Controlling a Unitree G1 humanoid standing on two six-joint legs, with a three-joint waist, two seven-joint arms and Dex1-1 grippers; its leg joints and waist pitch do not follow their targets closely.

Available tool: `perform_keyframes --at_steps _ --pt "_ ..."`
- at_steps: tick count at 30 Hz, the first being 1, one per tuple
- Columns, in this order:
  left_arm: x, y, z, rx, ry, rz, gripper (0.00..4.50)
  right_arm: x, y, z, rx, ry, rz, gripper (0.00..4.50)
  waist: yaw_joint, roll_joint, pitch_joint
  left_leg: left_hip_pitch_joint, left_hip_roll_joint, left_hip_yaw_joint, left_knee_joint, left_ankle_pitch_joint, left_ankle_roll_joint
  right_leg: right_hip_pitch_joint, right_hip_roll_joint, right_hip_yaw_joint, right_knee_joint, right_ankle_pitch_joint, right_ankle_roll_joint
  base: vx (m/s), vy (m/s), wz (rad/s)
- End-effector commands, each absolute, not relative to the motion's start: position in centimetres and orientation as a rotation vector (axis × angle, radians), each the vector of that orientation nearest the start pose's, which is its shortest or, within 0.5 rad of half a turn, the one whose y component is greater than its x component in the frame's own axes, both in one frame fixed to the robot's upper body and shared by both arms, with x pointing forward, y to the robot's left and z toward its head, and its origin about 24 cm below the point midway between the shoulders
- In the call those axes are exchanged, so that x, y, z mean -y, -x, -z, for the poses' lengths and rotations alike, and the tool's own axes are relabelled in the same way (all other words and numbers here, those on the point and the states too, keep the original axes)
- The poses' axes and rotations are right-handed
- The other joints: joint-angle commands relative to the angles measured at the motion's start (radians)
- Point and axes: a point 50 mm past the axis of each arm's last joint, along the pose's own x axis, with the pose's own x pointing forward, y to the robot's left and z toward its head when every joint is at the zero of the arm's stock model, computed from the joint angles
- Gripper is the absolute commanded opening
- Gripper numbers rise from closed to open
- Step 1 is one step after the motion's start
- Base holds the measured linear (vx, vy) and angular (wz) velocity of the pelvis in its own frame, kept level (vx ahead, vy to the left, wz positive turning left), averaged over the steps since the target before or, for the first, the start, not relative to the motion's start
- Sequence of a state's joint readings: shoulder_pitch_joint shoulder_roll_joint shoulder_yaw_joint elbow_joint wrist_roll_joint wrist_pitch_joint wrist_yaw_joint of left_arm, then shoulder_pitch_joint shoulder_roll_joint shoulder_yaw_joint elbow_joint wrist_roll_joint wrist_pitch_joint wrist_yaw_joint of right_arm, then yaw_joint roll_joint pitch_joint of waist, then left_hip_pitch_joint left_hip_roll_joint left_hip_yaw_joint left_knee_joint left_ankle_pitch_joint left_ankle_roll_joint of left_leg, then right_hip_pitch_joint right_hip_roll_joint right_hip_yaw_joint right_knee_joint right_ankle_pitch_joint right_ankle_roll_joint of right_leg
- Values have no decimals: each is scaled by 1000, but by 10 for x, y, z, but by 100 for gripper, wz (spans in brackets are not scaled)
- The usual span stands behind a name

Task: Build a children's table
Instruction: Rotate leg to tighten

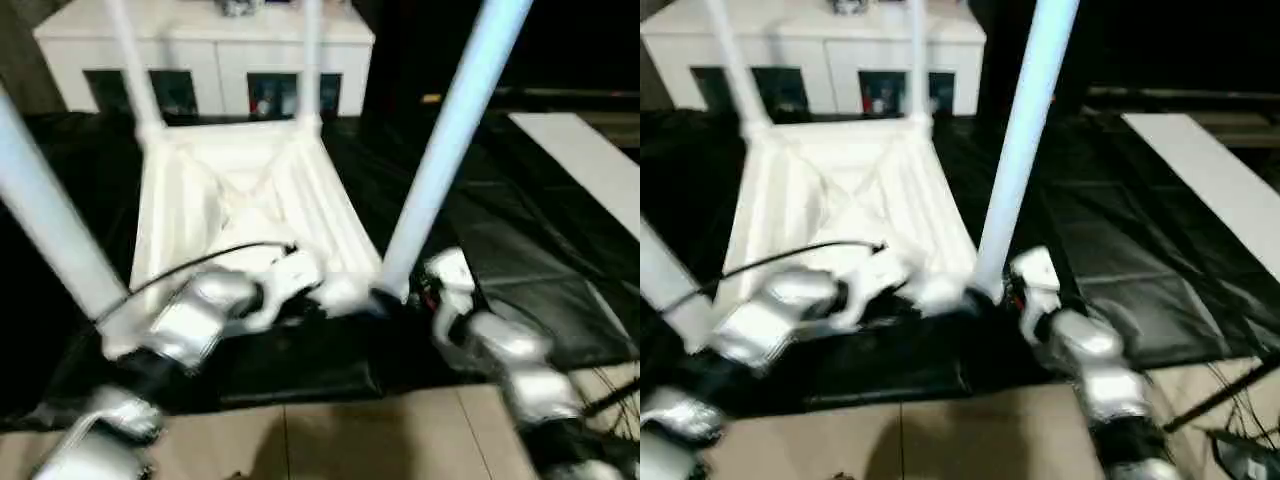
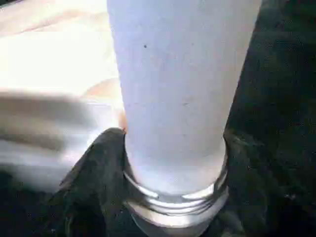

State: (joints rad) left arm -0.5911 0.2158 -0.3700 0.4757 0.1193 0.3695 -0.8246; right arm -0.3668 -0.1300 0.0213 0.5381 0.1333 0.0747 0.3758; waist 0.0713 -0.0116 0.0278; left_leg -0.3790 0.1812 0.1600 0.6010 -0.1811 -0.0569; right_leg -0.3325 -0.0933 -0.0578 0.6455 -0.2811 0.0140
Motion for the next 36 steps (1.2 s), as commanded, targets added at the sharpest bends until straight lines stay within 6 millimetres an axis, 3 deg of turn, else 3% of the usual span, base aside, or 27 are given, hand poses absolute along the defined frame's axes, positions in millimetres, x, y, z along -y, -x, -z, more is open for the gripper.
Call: perform_keyframes --at_steps 1,3,5,6,8,11,13,16,19,23,26,28,30,31,36 --pt "-69 -322 -30 -529 -447 909 0 133 -316 0 -331 -41 -257 267 -6 0 -30 23 52 -18 -103 -310 -41 6 -64 41 -97 -141 -234 0 0 0" --pt "-57 -326 -31 -500 -434 841 0 123 -320 2 -343 -64 -197 267 -10 -4 -27 26 49 -15 -103 -354 -48 -1 -66 46 -110 -229 -204 0 0 0" --pt "-43 -330 -36 -438 -428 784 0 108 -323 2 -346 -43 -193 267 -6 -13 -29 27 48 -11 -101 -335 -35 -3 -66 54 -116 -236 -177 0 0 0" --pt "-40 -330 -37 -427 -434 782 0 104 -324 1 -342 -33 -207 267 -2 -10 -35 23 47 -9 -100 -255 -9 1 -61 55 -111 -137 -168 0 0 0" --pt "-37 -331 -39 -408 -426 787 0 99 -326 -2 -326 -65 -239 267 0 -11 -42 16 46 -7 -95 -169 26 10 -57 52 -99 0 -173 0 0 0" --pt "-36 -331 -41 -387 -438 808 0 93 -327 -8 -278 -128 -275 267 7 -10 -45 13 42 -3 -86 -100 74 11 -56 51 -89 132 -186 0 0 0" --pt "-37 -330 -40 -379 -461 838 0 93 -327 -11 -242 -126 -274 337 14 -8 -45 15 43 -1 -84 -92 101 9 -58 50 -90 152 -194 0 0 0" --pt "-39 -328 -39 -378 -474 866 0 99 -326 -15 -191 -116 -262 364 14 -7 -42 11 46 -2 -91 -133 96 9 -59 50 -96 79 -188 0 0 0" --pt "-42 -325 -37 -387 -475 897 0 111 -323 -19 -168 -69 -239 388 12 -6 -45 7 47 -4 -89 -106 96 7 -53 48 -92 111 -186 0 0 0" --pt "-46 -320 -34 -383 -499 973 0 134 -312 -22 -132 8 -204 426 13 -3 -41 12 49 -1 -93 -152 81 0 -52 52 -101 54 -179 0 0 0" --pt "-53 -318 -31 -395 -522 1010 0 148 -297 -24 -111 42 -248 426 23 -2 -39 14 50 -1 -93 -156 83 -1 -52 54 -103 72 -161 0 0 0" --pt "-59 -319 -31 -400 -536 1009 0 155 -284 -24 -104 75 -321 426 23 -3 -39 9 47 -2 -93 -148 91 3 -50 53 -102 98 -155 0 0 0" --pt "-66 -320 -30 -400 -553 1022 0 165 -268 -23 -100 125 -407 426 25 5 -38 10 49 -4 -95 -166 91 3 -52 51 -105 87 -150 0 0 0" --pt "-67 -320 -30 -399 -558 1031 0 168 -265 -22 -102 135 -416 426 23 1 -39 10 50 -3 -95 -172 91 4 -51 51 -106 84 -150 0 0 0" --pt "-74 -307 -30 -396 -569 1215 0 182 -256 -26 -98 133 -450 426 14 2 -37 7 50 -3 -98 -189 92 2 -54 52 -108 46 -185 0 0 0"
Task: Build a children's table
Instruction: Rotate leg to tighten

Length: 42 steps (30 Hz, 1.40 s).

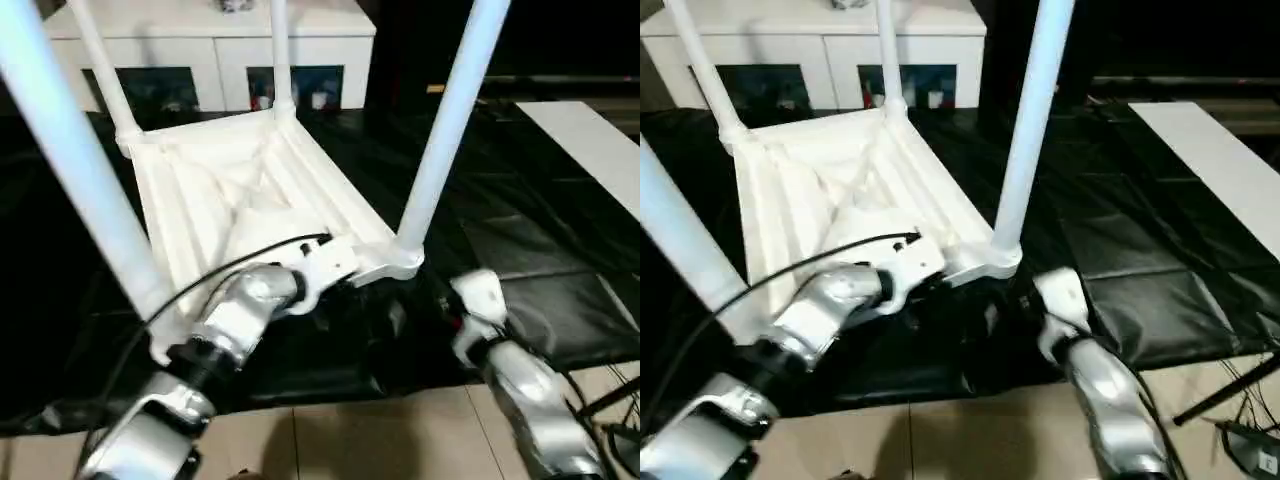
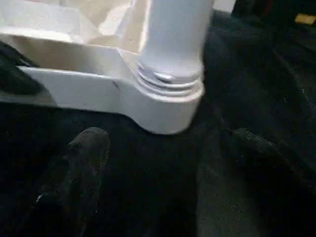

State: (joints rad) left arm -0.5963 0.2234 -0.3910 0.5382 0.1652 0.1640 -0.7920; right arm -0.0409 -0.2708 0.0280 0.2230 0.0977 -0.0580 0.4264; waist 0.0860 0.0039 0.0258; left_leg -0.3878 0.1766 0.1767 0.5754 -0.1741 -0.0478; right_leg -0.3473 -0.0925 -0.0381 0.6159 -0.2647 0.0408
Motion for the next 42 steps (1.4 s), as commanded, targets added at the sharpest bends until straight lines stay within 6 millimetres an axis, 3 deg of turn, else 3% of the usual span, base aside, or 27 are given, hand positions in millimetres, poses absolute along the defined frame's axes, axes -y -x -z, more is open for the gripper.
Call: perform_keyframes --at_steps 1,2,5,7,8,10,11,15,22,25,26,28,33,35,36,38,39,41,42 --pt "-75 -305 -30 -397 -572 1239 0 183 -256 -27 -99 129 -460 426 2 -12 -36 18 55 -20 -71 -192 85 16 -54 32 -77 35 -215 0 0 0" --pt "-79 -298 -30 -401 -587 1325 0 182 -255 -30 -104 122 -500 426 1 -12 -37 17 56 -20 -70 -179 92 16 -53 32 -74 56 -220 0 0 0" --pt "-88 -291 -30 -430 -580 1410 0 179 -252 -33 -123 137 -620 426 6 -10 -41 25 59 -18 -64 -140 109 13 -49 31 -64 137 -235 0 0 0" --pt "-92 -290 -32 -435 -582 1432 0 179 -249 -33 -132 153 -674 426 10 -7 -42 24 59 -16 -61 -107 118 13 -48 30 -59 184 -242 0 0 0" --pt "-95 -290 -33 -436 -587 1436 0 179 -248 -33 -138 156 -702 426 13 -14 -42 23 59 -16 -60 -105 121 14 -49 29 -58 195 -244 0 0 0" --pt "-98 -291 -35 -440 -591 1439 0 180 -248 -33 -144 163 -726 426 15 -11 -42 22 57 -16 -59 -106 124 15 -51 29 -57 195 -247 0 0 0" --pt "-102 -293 -36 -440 -605 1434 0 181 -249 -34 -146 167 -731 426 16 -19 -40 21 57 -14 -60 -123 119 16 -54 30 -59 170 -246 0 0 0" --pt "-108 -297 -39 -435 -626 1416 0 182 -253 -36 -144 166 -720 426 13 -18 -39 21 57 -16 -64 -139 101 16 -55 30 -60 112 -243 0 0 0" --pt "-112 -303 -44 -382 -642 1355 0 179 -252 -37 -133 145 -722 426 10 -19 -44 20 55 -15 -54 -83 125 19 -55 29 -51 207 -256 0 0 0" --pt "-111 -306 -49 -353 -595 1316 58 180 -250 -38 -122 132 -710 432 9 -17 -41 20 56 -14 -56 -106 121 18 -55 30 -54 180 -258 0 0 0" --pt "-112 -306 -58 -305 -529 1292 64 180 -247 -39 -98 112 -675 432 11 -11 -40 21 58 -16 -59 -124 110 17 -56 29 -54 156 -259 0 0 0" --pt "-114 -302 -65 -258 -483 1274 79 180 -242 -42 -64 85 -637 432 10 -14 -41 20 61 -18 -63 -145 99 18 -57 29 -54 150 -265 0 0 0" --pt "-121 -271 -82 -107 -366 1185 122 171 -214 -48 -2 -1 -593 432 3 -13 -41 18 61 -19 -61 -139 110 19 -48 27 -50 196 -256 0 0 0" --pt "-122 -267 -83 -101 -340 1173 128 169 -211 -49 2 -9 -594 432 2 -13 -32 16 60 -18 -69 -181 109 14 -48 28 -60 132 -245 0 0 0" --pt "-125 -261 -86 -74 -281 1121 143 166 -206 -50 4 -19 -596 432 2 5 -30 20 60 -20 -74 -226 86 10 -47 30 -66 65 -238 0 0 0" --pt "-134 -248 -88 25 -127 909 158 158 -199 -53 8 -38 -604 432 -4 -3 -27 16 67 -20 -79 -254 65 15 -48 31 -69 41 -240 0 0 0" --pt "-139 -243 -87 53 -80 827 165 155 -198 -55 9 -41 -611 432 -7 -4 -24 17 63 -20 -80 -308 47 13 -47 32 -79 -30 -221 0 0 0" --pt "-147 -238 -85 100 -68 708 193 153 -200 -54 6 -25 -610 432 -7 2 -22 17 60 -23 -82 -339 26 8 -45 35 -89 -105 -189 0 0 0" --pt "-155 -230 -83 147 -77 593 198 151 -203 -55 10 -22 -599 432 -10 -7 -17 12 62 -23 -86 -349 20 10 -45 35 -94 -123 -176 0 0 0"
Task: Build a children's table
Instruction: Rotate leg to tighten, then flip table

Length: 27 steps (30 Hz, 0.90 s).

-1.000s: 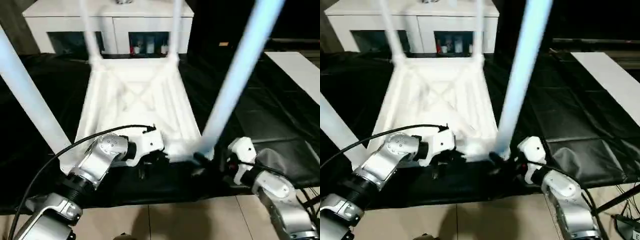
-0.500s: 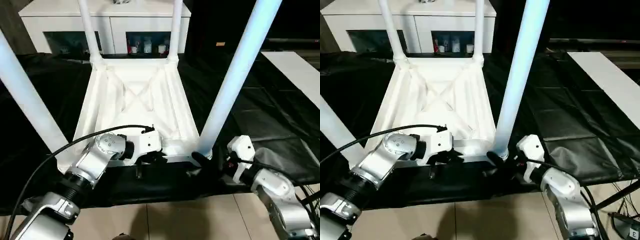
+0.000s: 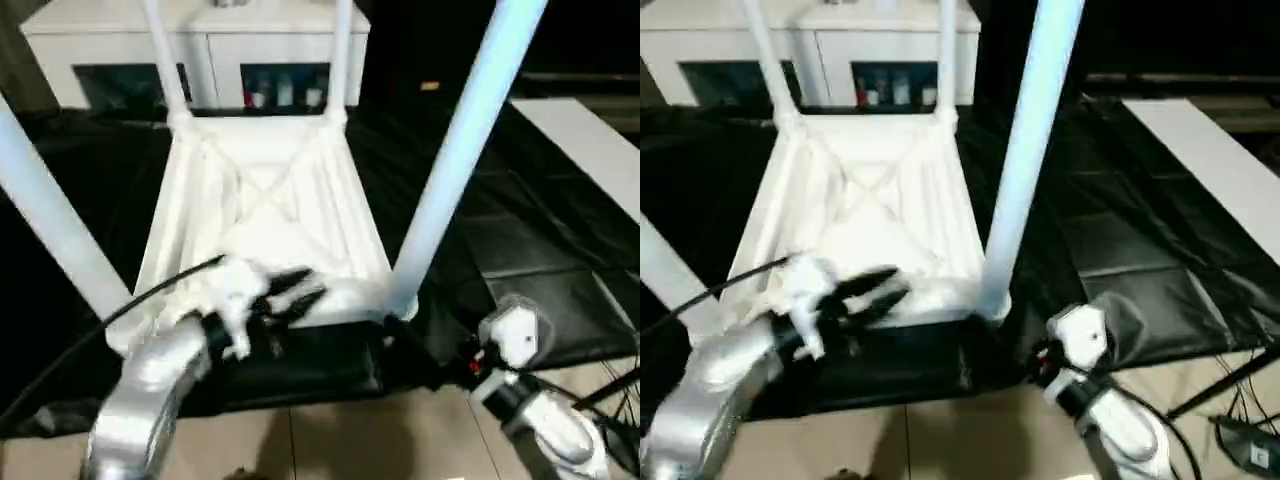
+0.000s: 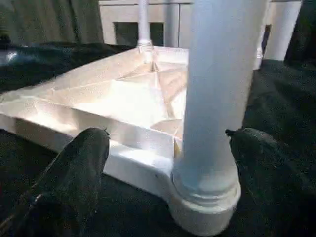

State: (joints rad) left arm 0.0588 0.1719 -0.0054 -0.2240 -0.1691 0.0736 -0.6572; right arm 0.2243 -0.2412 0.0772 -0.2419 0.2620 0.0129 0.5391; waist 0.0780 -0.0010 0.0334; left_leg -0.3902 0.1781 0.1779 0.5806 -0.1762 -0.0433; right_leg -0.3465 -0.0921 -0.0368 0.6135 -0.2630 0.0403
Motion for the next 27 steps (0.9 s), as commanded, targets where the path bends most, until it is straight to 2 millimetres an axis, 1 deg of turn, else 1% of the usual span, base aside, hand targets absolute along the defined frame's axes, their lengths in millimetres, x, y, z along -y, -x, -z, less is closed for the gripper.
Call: perform_keyframes --at_steps 1,2,3,4,5,6,7,8,9,10,11,12,13,14,15,16,17,19,20,21,23,25,26,27 --pt "-162 -223 -81 187 -105 491 204 150 -207 -55 11 -24 -583 432 -1 0 -25 18 58 -24 -92 -363 2 6 -47 35 -95 -166 -150 0 0 0" --pt "-162 -223 -81 187 -105 491 204 150 -207 -55 11 -24 -583 432 -1 1 -27 21 59 -26 -90 -366 0 4 -45 36 -97 -168 -141 0 0 0" --pt "-173 -206 -81 261 -141 345 215 147 -212 -56 18 -44 -575 432 -3 -10 -27 17 58 -26 -92 -356 -4 6 -44 36 -97 -165 -119 0 0 0" --pt "-178 -200 -81 289 -150 291 237 146 -214 -57 21 -52 -585 432 -7 -5 -25 14 60 -29 -94 -348 -4 7 -45 36 -96 -141 -111 0 0 0" --pt "-182 -193 -83 313 -164 232 243 144 -214 -58 23 -55 -600 432 -6 -8 -29 17 61 -28 -92 -341 -5 6 -42 35 -94 -113 -101 0 0 0" --pt "-184 -189 -84 325 -175 196 247 142 -214 -58 24 -55 -610 432 -5 -6 -30 18 62 -29 -90 -335 -5 6 -41 35 -91 -90 -99 0 0 0" --pt "-187 -186 -83 324 -167 158 247 141 -214 -58 24 -55 -613 432 -4 -5 -31 18 61 -28 -89 -320 -3 6 -39 35 -87 -38 -94 0 0 0" --pt "-189 -183 -83 326 -175 121 254 140 -214 -58 20 -58 -613 432 -3 -4 -32 20 61 -28 -87 -314 -4 6 -38 35 -85 -16 -95 0 0 0" --pt "-193 -178 -83 330 -189 62 267 139 -215 -57 14 -65 -611 432 -3 -13 -29 17 60 -27 -87 -309 1 7 -37 33 -83 14 -90 0 0 0" --pt "-194 -175 -85 341 -207 38 280 139 -215 -57 12 -80 -614 432 -3 -12 -29 17 59 -27 -87 -312 3 7 -38 34 -83 11 -88 0 0 0" --pt "-195 -174 -87 352 -221 27 289 138 -214 -57 14 -96 -620 441 -1 -13 -28 19 60 -28 -87 -322 2 6 -39 34 -84 -8 -83 0 0 0" --pt "-195 -174 -87 352 -221 27 291 138 -214 -57 14 -97 -621 446 -1 -12 -27 19 59 -28 -88 -330 2 5 -39 34 -86 -20 -81 0 0 0" --pt "-195 -174 -88 362 -234 15 299 138 -214 -57 13 -102 -625 450 0 -12 -26 21 60 -28 -89 -345 -5 2 -38 35 -88 -48 -77 0 0 0" --pt "-195 -173 -89 371 -248 12 312 137 -212 -57 11 -109 -634 450 0 -12 -26 21 60 -28 -89 -351 -9 2 -38 35 -88 -58 -76 0 0 0" --pt "-195 -171 -89 374 -253 2 312 137 -210 -57 11 -114 -644 450 -1 -10 -24 21 60 -29 -91 -366 -17 1 -39 36 -91 -76 -72 0 0 0" --pt "-195 -170 -89 376 -256 -4 325 137 -209 -57 11 -117 -651 450 0 -10 -25 22 60 -30 -91 -368 -21 1 -39 36 -90 -78 -71 0 0 0" --pt "-195 -169 -89 374 -256 -11 334 137 -208 -57 12 -122 -654 450 -1 -9 -26 21 59 -30 -90 -367 -22 1 -40 37 -89 -74 -71 0 0 0" --pt "-199 -165 -87 358 -242 -61 349 139 -205 -58 19 -130 -656 450 -2 -10 -27 21 60 -29 -88 -357 -20 3 -39 37 -87 -44 -74 0 0 0" --pt "-204 -163 -85 344 -231 -108 360 140 -204 -58 24 -144 -655 450 -1 -10 -28 20 59 -29 -86 -347 -16 4 -38 37 -85 -20 -77 0 0 0" --pt "-212 -159 -83 327 -214 -181 370 141 -201 -60 39 -151 -655 450 -1 -15 -28 19 59 -28 -85 -339 -10 5 -38 36 -84 -5 -77 0 0 0" --pt "-219 -159 -82 320 -202 -242 377 142 -198 -61 50 -153 -656 450 2 -14 -27 20 58 -29 -84 -340 -2 4 -38 36 -86 -6 -74 0 0 0" --pt "-223 -159 -83 323 -197 -269 398 144 -198 -62 56 -146 -649 450 3 -12 -26 21 57 -30 -86 -358 -6 2 -38 35 -88 -49 -72 0 0 0" --pt "-226 -158 -84 322 -195 -296 398 145 -198 -62 57 -146 -641 450 3 -19 -23 23 57 -28 -87 -377 -11 0 -38 36 -92 -89 -71 0 0 0" --pt "-227 -158 -84 323 -192 -306 418 146 -198 -62 57 -148 -641 450 6 -14 -23 24 58 -29 -88 -388 -17 -2 -39 37 -94 -115 -71 0 0 0"
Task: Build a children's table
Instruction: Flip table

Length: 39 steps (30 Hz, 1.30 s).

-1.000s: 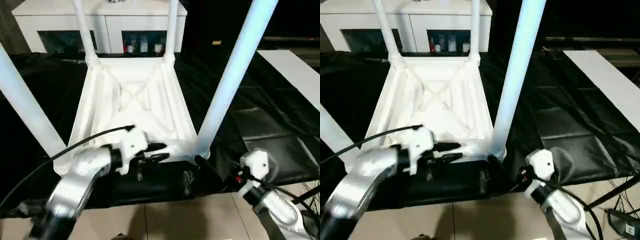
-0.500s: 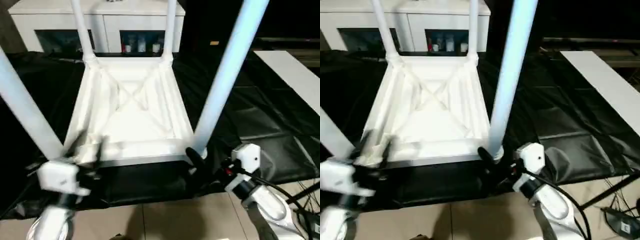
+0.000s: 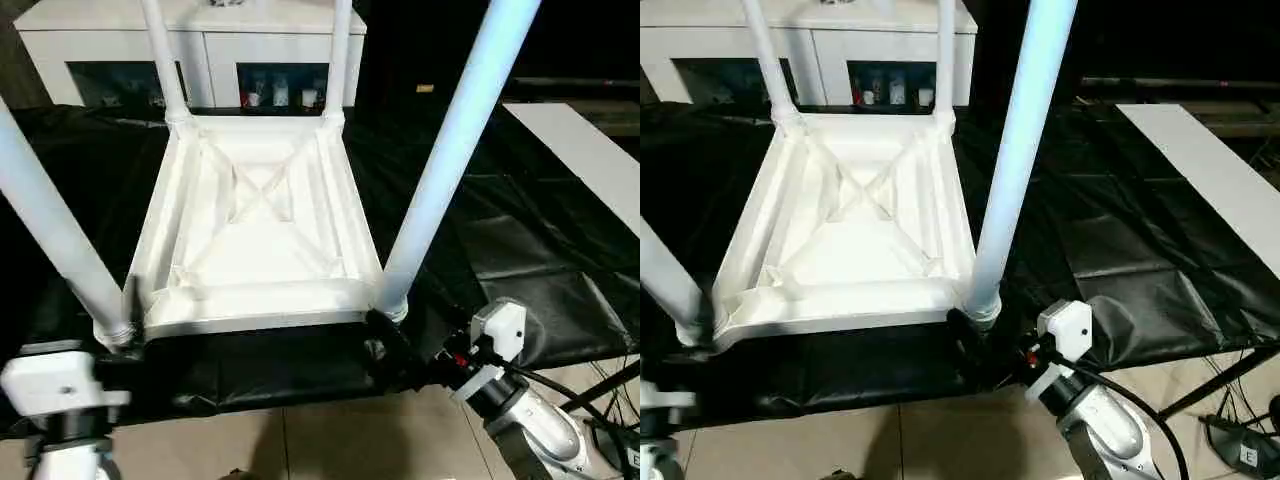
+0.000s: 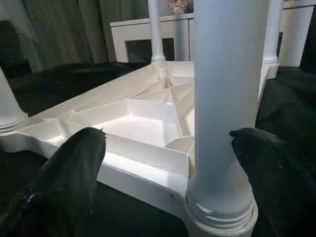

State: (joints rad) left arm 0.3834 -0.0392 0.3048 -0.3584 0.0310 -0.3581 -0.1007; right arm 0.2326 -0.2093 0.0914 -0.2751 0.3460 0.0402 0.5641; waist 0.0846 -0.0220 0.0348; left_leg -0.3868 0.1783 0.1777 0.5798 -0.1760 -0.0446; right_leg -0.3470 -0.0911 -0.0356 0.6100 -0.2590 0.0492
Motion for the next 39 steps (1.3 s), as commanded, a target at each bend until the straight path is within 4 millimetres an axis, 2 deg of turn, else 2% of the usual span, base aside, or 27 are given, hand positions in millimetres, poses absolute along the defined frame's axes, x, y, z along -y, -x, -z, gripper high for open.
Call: perform_keyframes --at_steps 1,4,6,9,10,11,14,16,18,19,21,22,23,24,27,28,32,35,37,39 --pt "-227 -158 -84 323 -191 -306 422 146 -198 -62 57 -149 -642 450 0 7 -24 22 58 -29 -88 -394 -18 -3 -40 37 -91 -130 -79 0 0 0" --pt "-225 -161 -85 329 -177 -273 442 144 -197 -61 40 -145 -678 450 3 6 -25 24 59 -31 -89 -409 -32 -4 -38 37 -91 -131 -72 0 0 0" --pt "-228 -172 -87 334 -141 -239 442 140 -197 -60 14 -140 -713 450 7 5 -28 25 56 -32 -87 -401 -34 -4 -37 37 -88 -102 -69 0 0 0" --pt "-235 -184 -88 314 -133 -196 442 134 -195 -58 -16 -143 -784 450 6 6 -28 25 52 -33 -87 -406 -36 -5 -35 35 -86 -105 -70 0 0 0" --pt "-239 -190 -87 295 -147 -197 442 132 -194 -57 -29 -153 -806 450 6 -6 -29 22 51 -33 -87 -395 -31 -2 -36 34 -85 -109 -69 0 0 0" --pt "-243 -198 -85 275 -134 -195 442 131 -192 -56 -44 -168 -825 450 7 2 -30 26 50 -33 -86 -388 -31 -5 -37 35 -83 -111 -71 0 0 0" --pt "-251 -217 -93 287 -134 -174 442 130 -189 -54 -67 -188 -858 450 6 7 -34 27 51 -36 -87 -373 -40 -4 -38 33 -80 -84 -83 0 0 0" --pt "-252 -221 -97 302 -125 -165 442 131 -189 -54 -68 -185 -856 450 6 7 -35 24 54 -37 -87 -357 -45 -1 -38 32 -74 -34 -96 0 0 0" --pt "-252 -227 -103 311 -113 -143 442 131 -190 -54 -76 -201 -858 450 5 14 -41 27 52 -36 -82 -340 -45 0 -36 31 -67 41 -114 0 0 0" --pt "-250 -230 -105 307 -78 -132 442 130 -191 -55 -97 -226 -875 450 5 12 -40 26 51 -35 -82 -335 -41 1 -35 31 -65 54 -118 0 0 0" --pt "-249 -232 -104 295 -61 -128 442 128 -191 -54 -122 -251 -900 450 7 10 -39 25 50 -34 -81 -337 -28 5 -39 31 -66 43 -130 0 0 0" --pt "-250 -233 -104 285 -51 -124 427 127 -191 -54 -139 -267 -918 450 8 20 -39 25 50 -35 -82 -341 -31 4 -40 31 -66 33 -132 0 0 0" --pt "-250 -236 -103 269 -45 -129 427 126 -192 -55 -151 -258 -958 450 6 14 -38 27 50 -33 -80 -354 -31 4 -40 32 -69 9 -135 0 0 0" --pt "-250 -237 -102 262 -48 -136 427 126 -193 -55 -152 -242 -973 450 8 14 -38 26 52 -33 -82 -355 -34 5 -42 32 -71 -14 -134 0 0 0" --pt "-249 -239 -101 253 -42 -133 390 127 -196 -54 -152 -212 -1000 450 11 14 -38 26 53 -32 -82 -345 -37 4 -44 32 -73 -29 -136 0 0 0" --pt "-248 -238 -101 252 -36 -126 390 127 -198 -54 -150 -207 -999 450 11 10 -38 25 53 -32 -81 -342 -36 5 -44 32 -73 -29 -136 0 0 0" --pt "-244 -236 -100 241 -21 -110 351 130 -203 -53 -150 -189 -987 450 14 11 -39 25 53 -32 -81 -327 -36 4 -43 31 -70 -17 -141 0 0 0" --pt "-243 -234 -99 230 6 -116 341 131 -205 -54 -156 -188 -994 450 15 2 -41 24 53 -30 -79 -302 -28 6 -43 31 -67 7 -143 0 0 0" --pt "-244 -234 -100 228 28 -122 314 130 -205 -55 -160 -199 -1010 450 16 5 -42 23 52 -31 -78 -288 -23 8 -43 30 -65 29 -145 0 0 0" --pt "-243 -235 -101 229 57 -122 308 131 -205 -55 -164 -200 -1024 450 19 3 -44 24 53 -31 -76 -273 -18 9 -43 30 -63 48 -146 0 0 0"
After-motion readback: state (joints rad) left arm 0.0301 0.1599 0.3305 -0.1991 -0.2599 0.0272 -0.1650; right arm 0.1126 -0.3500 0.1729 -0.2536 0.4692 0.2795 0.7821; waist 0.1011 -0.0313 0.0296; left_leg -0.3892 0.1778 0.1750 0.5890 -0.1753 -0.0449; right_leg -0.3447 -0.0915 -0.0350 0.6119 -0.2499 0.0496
